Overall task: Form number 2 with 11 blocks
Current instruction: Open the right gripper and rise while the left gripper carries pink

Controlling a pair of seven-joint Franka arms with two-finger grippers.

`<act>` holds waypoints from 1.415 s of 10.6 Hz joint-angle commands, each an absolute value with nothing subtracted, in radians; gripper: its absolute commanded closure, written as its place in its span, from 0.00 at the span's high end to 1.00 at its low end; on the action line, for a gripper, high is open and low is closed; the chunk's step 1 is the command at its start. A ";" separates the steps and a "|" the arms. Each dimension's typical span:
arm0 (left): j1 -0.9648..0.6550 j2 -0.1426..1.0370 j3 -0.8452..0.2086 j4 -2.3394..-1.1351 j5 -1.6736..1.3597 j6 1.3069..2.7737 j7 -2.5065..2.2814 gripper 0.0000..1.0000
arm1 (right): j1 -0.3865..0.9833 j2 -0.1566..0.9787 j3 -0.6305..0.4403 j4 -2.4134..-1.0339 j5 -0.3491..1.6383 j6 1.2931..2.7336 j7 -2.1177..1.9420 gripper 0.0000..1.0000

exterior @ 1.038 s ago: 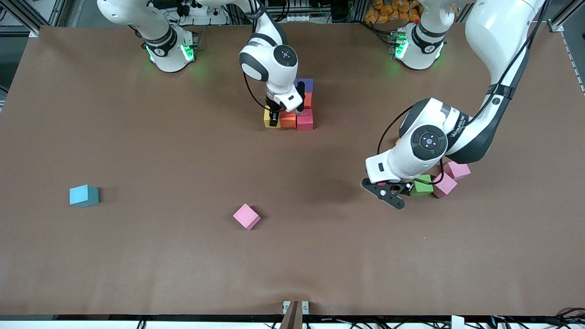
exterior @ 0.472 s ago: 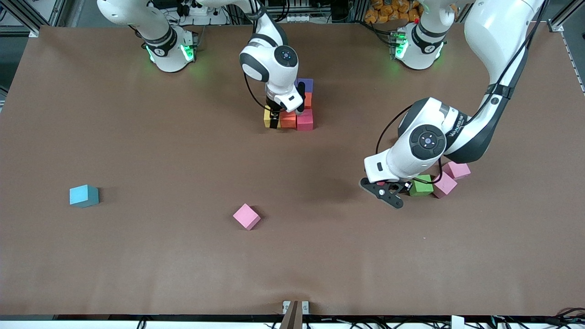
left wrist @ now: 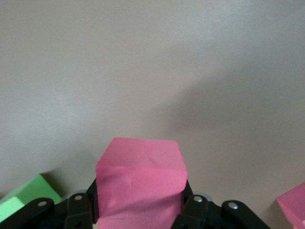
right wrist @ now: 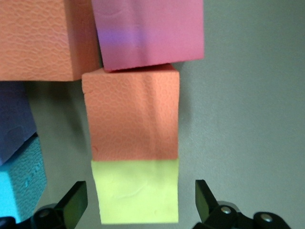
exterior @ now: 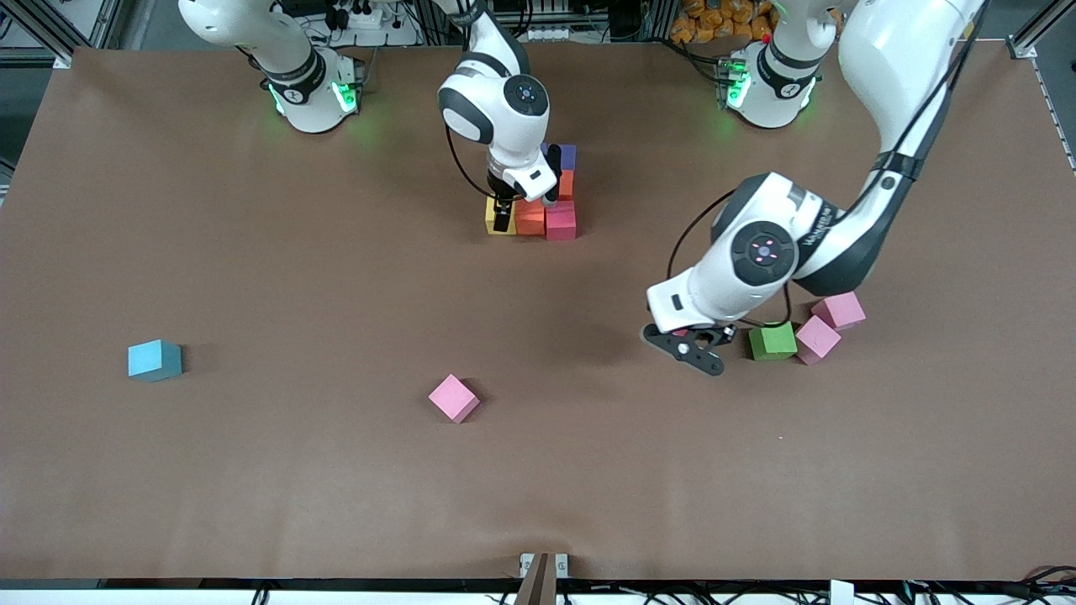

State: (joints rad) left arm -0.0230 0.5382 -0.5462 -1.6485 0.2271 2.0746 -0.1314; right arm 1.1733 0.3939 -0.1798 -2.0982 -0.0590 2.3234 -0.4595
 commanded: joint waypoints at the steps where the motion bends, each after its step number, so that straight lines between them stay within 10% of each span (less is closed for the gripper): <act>1: -0.081 0.584 -0.545 -1.583 0.209 2.052 -0.249 0.33 | 1.157 0.333 -0.175 -2.121 -0.071 2.286 -0.459 1.00; 9: -0.262 0.692 -0.537 -1.487 0.218 2.077 -0.638 0.32 | 0.948 0.045 -0.176 -2.166 -0.071 2.068 -0.457 1.00; 15: -0.359 0.732 -0.523 -1.479 0.219 2.222 -0.981 0.32 | 0.651 0.055 -0.178 -2.010 -0.061 2.003 -0.446 1.00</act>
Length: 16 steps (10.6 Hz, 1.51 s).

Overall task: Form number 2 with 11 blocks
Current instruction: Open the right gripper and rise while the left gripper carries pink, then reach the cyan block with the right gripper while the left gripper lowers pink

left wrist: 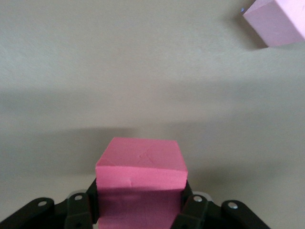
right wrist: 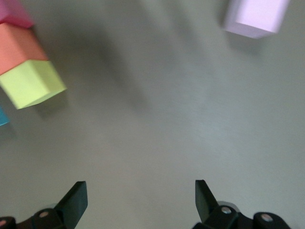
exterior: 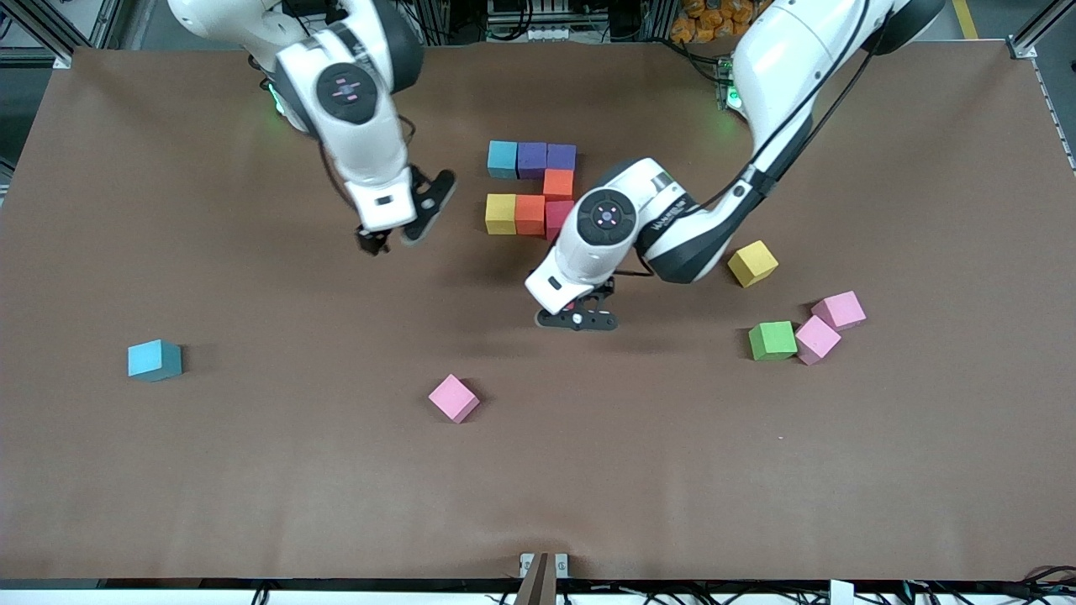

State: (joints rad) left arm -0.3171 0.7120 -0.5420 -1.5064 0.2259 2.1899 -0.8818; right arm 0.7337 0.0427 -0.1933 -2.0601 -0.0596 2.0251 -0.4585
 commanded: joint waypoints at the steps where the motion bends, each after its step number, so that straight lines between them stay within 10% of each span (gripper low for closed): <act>1: -0.414 0.732 -0.493 -1.477 0.221 2.232 -1.049 0.32 | 0.597 0.081 -0.178 -1.969 -0.060 2.005 -0.443 1.00; 4: -0.586 0.730 -0.350 -1.479 0.219 2.233 -1.198 0.33 | 0.436 0.178 -0.176 -1.849 -0.058 2.017 -0.387 1.00; 16: -0.669 0.782 -0.348 -1.493 0.224 2.301 -0.996 0.35 | -0.078 0.471 -0.175 -1.703 -0.060 2.072 -0.319 1.00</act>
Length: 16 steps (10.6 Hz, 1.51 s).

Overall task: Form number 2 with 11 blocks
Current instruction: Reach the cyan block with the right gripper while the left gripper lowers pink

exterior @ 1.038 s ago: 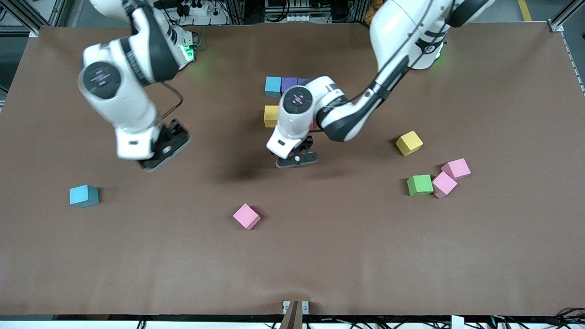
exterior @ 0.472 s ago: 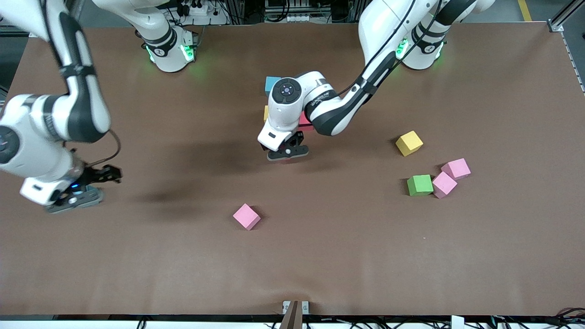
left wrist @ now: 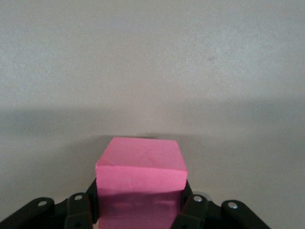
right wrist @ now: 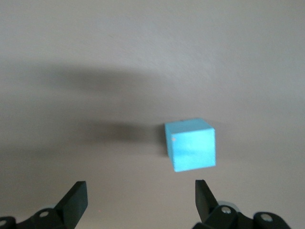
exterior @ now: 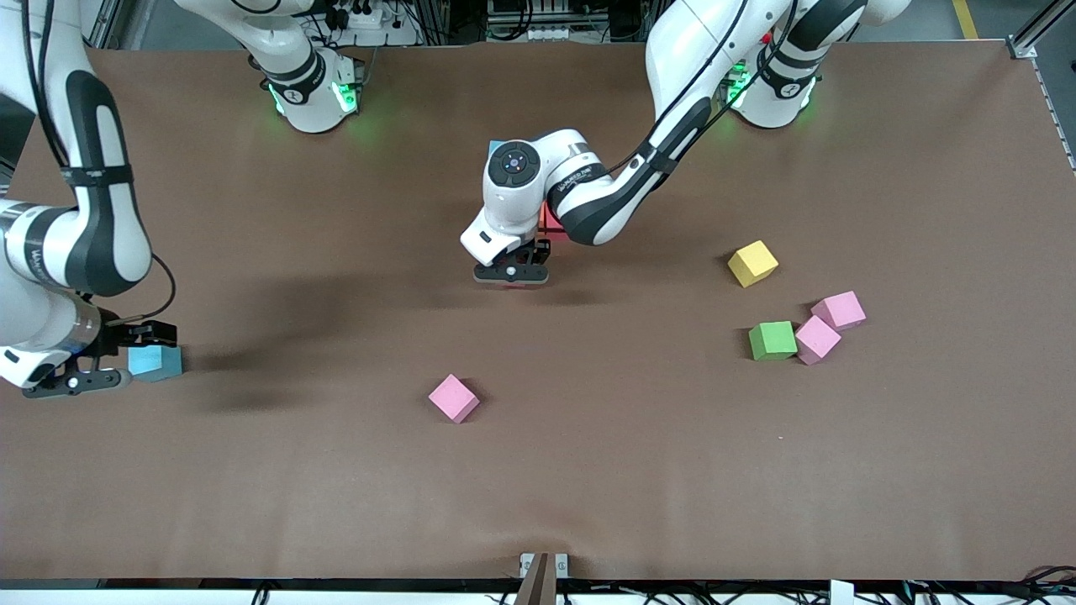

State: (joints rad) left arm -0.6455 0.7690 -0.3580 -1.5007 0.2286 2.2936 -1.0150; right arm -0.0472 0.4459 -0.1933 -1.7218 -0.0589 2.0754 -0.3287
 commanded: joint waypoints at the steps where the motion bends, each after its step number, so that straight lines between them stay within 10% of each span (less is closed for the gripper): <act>1: -0.678 0.787 -0.348 -1.494 0.222 2.301 -1.000 0.35 | -0.096 0.486 -0.175 -1.701 -0.060 2.072 -0.330 1.00; 16: -0.713 0.845 -0.350 -1.486 0.178 2.303 -1.011 0.35 | -0.176 0.646 -0.176 -1.661 0.003 2.181 -0.670 1.00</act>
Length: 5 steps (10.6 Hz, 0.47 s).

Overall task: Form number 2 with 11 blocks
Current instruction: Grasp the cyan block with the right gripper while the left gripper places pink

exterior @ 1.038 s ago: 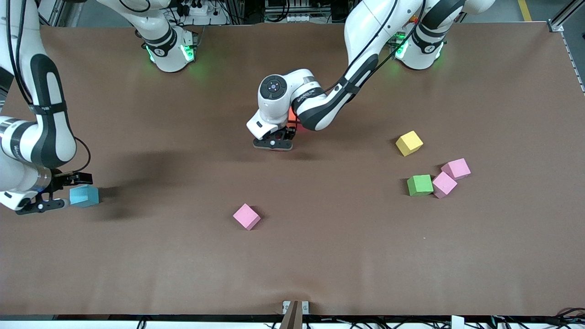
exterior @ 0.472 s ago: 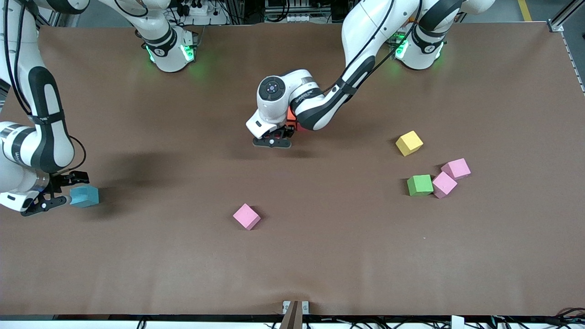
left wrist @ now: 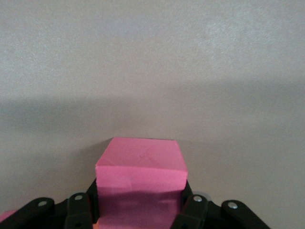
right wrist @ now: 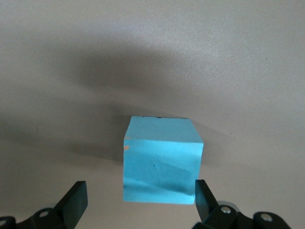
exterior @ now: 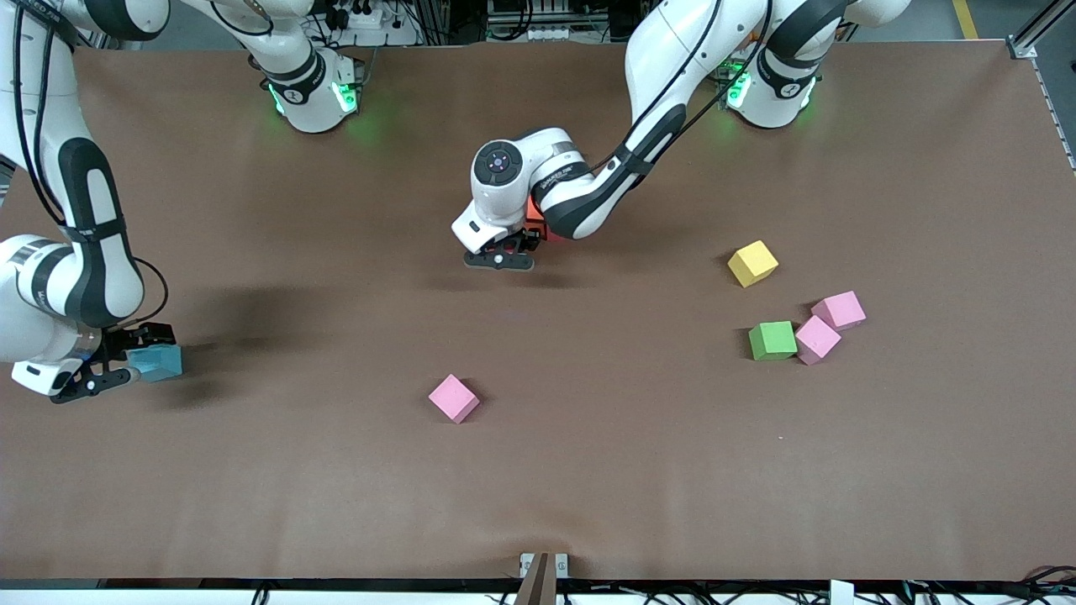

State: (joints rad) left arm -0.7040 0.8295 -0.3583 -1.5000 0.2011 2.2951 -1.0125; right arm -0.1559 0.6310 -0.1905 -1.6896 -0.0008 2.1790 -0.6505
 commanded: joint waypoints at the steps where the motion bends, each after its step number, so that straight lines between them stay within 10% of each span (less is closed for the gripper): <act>1: -0.713 0.847 -0.350 -1.485 0.173 2.304 -1.020 0.35 | -0.176 0.644 -0.176 -1.661 0.000 2.181 -0.675 1.00; 5: -0.715 0.851 -0.350 -1.483 0.166 2.306 -1.020 0.35 | -0.201 0.646 -0.178 -1.660 -0.002 2.181 -0.710 1.00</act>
